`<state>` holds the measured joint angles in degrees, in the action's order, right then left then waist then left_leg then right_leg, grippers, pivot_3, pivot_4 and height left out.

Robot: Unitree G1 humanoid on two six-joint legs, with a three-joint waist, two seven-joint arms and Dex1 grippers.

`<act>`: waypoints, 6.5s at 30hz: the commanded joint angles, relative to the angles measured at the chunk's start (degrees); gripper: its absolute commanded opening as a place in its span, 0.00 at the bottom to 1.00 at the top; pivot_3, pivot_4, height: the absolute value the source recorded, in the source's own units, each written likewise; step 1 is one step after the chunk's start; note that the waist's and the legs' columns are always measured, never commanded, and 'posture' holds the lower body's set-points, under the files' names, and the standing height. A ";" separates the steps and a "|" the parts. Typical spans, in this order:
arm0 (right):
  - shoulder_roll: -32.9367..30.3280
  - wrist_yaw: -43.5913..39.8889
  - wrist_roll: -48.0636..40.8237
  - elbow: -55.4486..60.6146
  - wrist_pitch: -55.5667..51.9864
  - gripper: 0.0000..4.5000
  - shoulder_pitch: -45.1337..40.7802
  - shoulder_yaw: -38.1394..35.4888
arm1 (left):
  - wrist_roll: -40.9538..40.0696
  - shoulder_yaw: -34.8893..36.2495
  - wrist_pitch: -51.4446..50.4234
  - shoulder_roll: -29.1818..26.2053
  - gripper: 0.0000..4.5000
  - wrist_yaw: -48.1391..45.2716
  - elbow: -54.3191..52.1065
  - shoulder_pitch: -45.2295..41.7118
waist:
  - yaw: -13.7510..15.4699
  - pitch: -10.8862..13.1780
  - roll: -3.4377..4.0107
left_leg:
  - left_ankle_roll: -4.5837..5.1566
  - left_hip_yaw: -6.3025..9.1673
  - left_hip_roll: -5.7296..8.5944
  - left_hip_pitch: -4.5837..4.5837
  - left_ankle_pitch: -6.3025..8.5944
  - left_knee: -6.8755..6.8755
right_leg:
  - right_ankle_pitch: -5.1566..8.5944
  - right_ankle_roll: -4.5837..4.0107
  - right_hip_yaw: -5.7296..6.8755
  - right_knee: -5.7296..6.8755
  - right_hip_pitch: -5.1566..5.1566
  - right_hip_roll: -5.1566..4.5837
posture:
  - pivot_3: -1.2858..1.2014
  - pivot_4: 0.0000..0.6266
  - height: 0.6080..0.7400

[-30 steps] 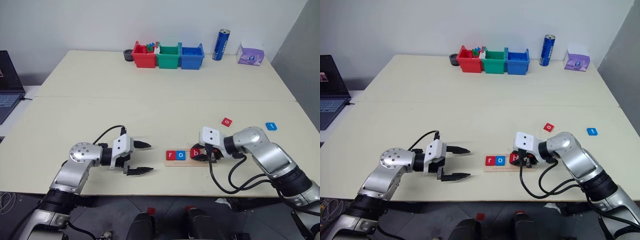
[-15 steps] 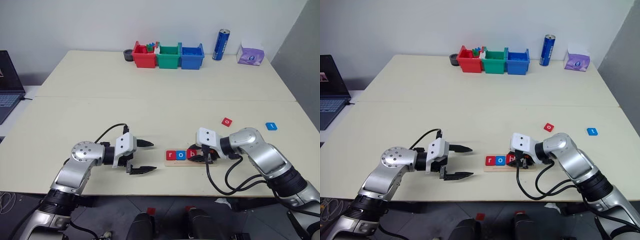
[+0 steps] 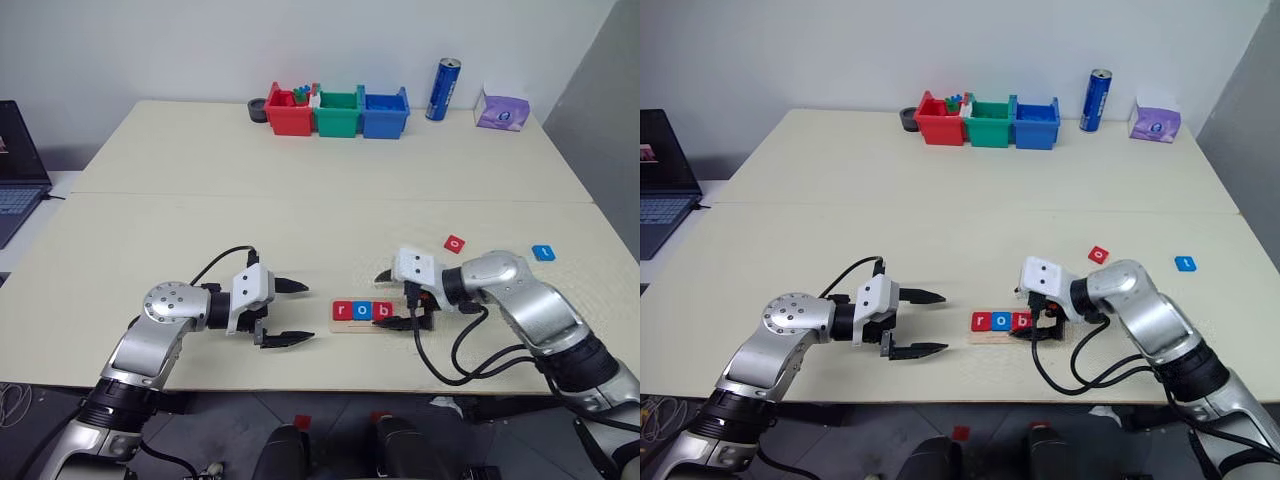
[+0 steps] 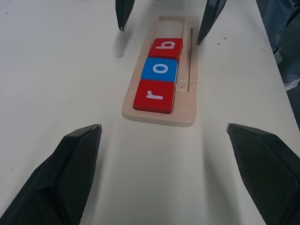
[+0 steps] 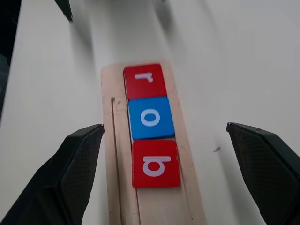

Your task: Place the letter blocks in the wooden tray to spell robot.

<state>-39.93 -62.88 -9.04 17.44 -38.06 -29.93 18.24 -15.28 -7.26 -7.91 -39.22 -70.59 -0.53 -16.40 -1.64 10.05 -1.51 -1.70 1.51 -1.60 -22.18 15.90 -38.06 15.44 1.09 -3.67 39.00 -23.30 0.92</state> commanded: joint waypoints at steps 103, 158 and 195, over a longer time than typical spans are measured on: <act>-0.36 20.41 -2.72 -16.75 1.57 1.00 -0.87 -15.87 | -0.75 -0.12 2.40 1.51 1.00 0.86 1.48 -1.00 | -0.24 0.01 0.01 | 0.01 -0.18 0.01 0.03 0.00 -0.01 | 0.01 0.01 -0.13 0.00 -0.01 0.03 | 0.52 0.24 1.00; 24.71 45.96 2.20 26.28 -21.99 0.32 38.76 -26.36 | -0.71 -1.52 4.36 0.58 1.00 -2.61 3.14 -1.12 | -0.34 -0.09 0.12 | -0.01 -0.04 -0.03 0.16 -0.01 0.05 | 0.21 0.30 -0.27 0.04 0.02 0.03 | 0.52 0.24 1.00; -11.79 10.32 -4.35 5.11 6.67 0.99 30.36 -21.82 | 0.14 -2.01 3.01 1.62 1.00 -0.64 1.01 -1.36 | -0.21 -0.11 -0.15 | 0.01 -0.23 0.05 0.16 0.00 0.09 | 0.22 0.31 -0.22 -0.07 0.06 0.10 | 0.52 0.24 1.00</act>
<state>-50.27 -49.77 -15.01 25.11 -36.52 2.20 -4.43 -14.88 -9.31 -4.73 -37.62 -71.42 2.52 -16.89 -1.86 9.94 -1.66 -1.70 1.27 -1.55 -22.03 15.91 -37.97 15.66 1.40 -3.91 38.94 -23.24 1.02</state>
